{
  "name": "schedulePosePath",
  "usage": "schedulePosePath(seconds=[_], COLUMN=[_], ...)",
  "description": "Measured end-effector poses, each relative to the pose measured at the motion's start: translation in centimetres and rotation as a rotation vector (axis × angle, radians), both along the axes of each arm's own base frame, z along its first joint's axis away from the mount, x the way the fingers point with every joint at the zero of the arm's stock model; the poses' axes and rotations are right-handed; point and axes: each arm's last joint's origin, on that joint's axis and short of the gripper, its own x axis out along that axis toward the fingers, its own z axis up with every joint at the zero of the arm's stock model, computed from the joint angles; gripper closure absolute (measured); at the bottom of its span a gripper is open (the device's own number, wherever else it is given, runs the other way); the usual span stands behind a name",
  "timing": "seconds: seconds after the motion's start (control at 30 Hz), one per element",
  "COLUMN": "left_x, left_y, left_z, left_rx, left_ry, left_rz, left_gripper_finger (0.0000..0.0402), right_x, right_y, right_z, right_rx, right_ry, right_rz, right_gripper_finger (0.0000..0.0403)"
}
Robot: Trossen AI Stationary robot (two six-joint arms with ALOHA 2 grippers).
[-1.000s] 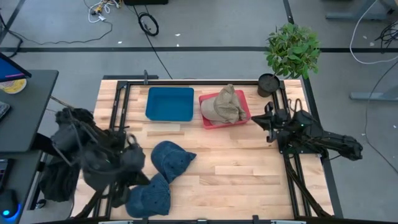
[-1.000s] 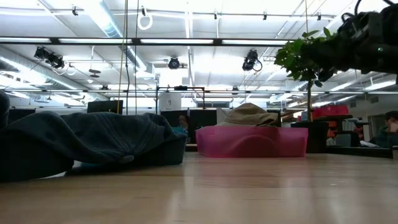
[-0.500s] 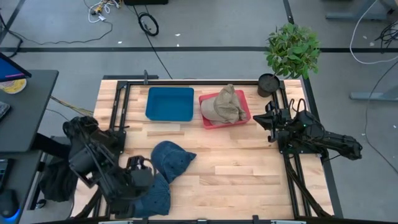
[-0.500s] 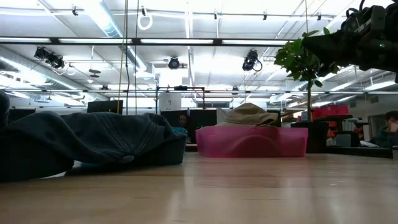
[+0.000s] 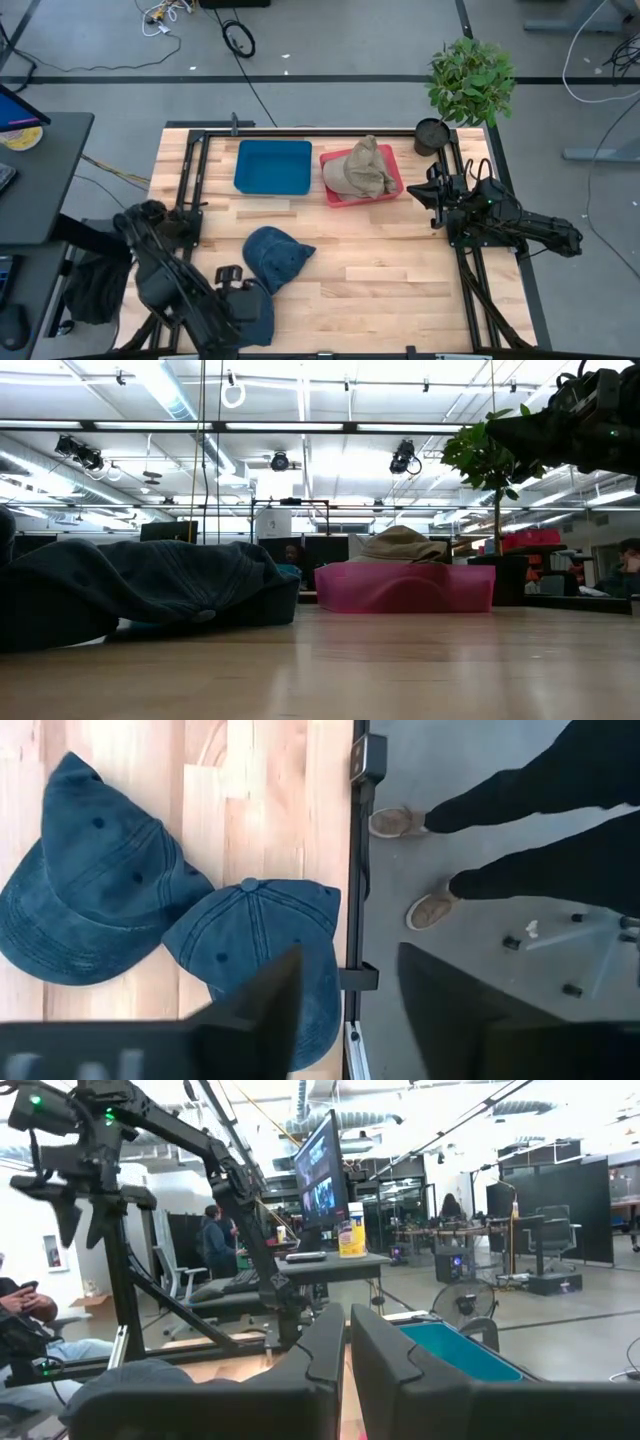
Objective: Pick & Place hat
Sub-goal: Put the bottom dark blue cap into the blue bin
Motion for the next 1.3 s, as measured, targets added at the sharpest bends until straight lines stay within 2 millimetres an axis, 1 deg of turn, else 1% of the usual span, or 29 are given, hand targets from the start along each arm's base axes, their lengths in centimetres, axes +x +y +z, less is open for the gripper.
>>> schedulePosePath(seconds=[0.13, 0.2, 0.27, 0.37, 0.47, 0.57, 0.73, 0.87, 0.9, 0.97, 1.03, 1.1, 1.3], left_x=[0.9, 1.3, 1.6, 2.0, 2.3, 2.5, 2.7, 2.5, 2.5, 2.4, 1.9, 1.4, 0.2], left_y=[-1.5, -2.3, -3.2, -4.4, -5.4, -6.0, -6.7, -7.1, -7.2, -7.2, -7.0, -6.6, -5.1], left_z=[-1.8, -2.9, -3.9, -5.4, -6.8, -7.7, -8.8, -9.1, -9.5, -10.6, -11.9, -12.8, -14.1], left_rx=[0.019, 0.039, 0.064, 0.104, 0.142, 0.178, 0.192, 0.192, 0.195, 0.208, 0.242, 0.26, 0.126], left_ry=[0.047, 0.067, 0.083, 0.098, 0.107, 0.098, 0.112, 0.116, 0.13, 0.177, 0.222, 0.243, 0.179], left_rz=[0.043, 0.064, 0.063, 0.066, 0.074, 0.079, 0.116, 0.13, 0.142, 0.169, 0.192, 0.203, 0.244], left_gripper_finger=[0.0153, 0.0123, 0.0104, 0.0091, 0.0088, 0.0094, 0.0113, 0.0128, 0.0131, 0.0135, 0.0135, 0.0135, 0.0136], right_x=[0.0, 0.0, 0.0, 0.0, 0.0, 0.0, 0.0, 0.0, 0.0, 0.0, 0.0, 0.0, 0.0], right_y=[0.0, 0.0, 0.0, 0.0, 0.0, 0.0, 0.0, 0.0, 0.0, 0.0, 0.0, 0.0, 0.0], right_z=[0.0, 0.0, 0.0, 0.0, 0.0, 0.0, 0.0, 0.0, 0.0, 0.0, 0.0, 0.0, 0.0], right_rx=[0.0, 0.0, 0.0, 0.0, 0.0, 0.0, 0.0, 0.0, 0.0, 0.0, 0.0, 0.0, 0.0], right_ry=[0.0, 0.0, 0.0, 0.0, 0.0, 0.0, 0.0, 0.0, 0.0, 0.0, 0.0, 0.0, 0.0], right_rz=[0.0, 0.0, 0.0, 0.0, 0.0, 0.0, 0.0, 0.0, 0.0, 0.0, 0.0, 0.0, 0.0], right_gripper_finger=[0.0376, 0.0376, 0.0376, 0.0376, 0.0376, 0.0376, 0.0376, 0.0376, 0.0376, 0.0376, 0.0376, 0.0376, 0.0376])
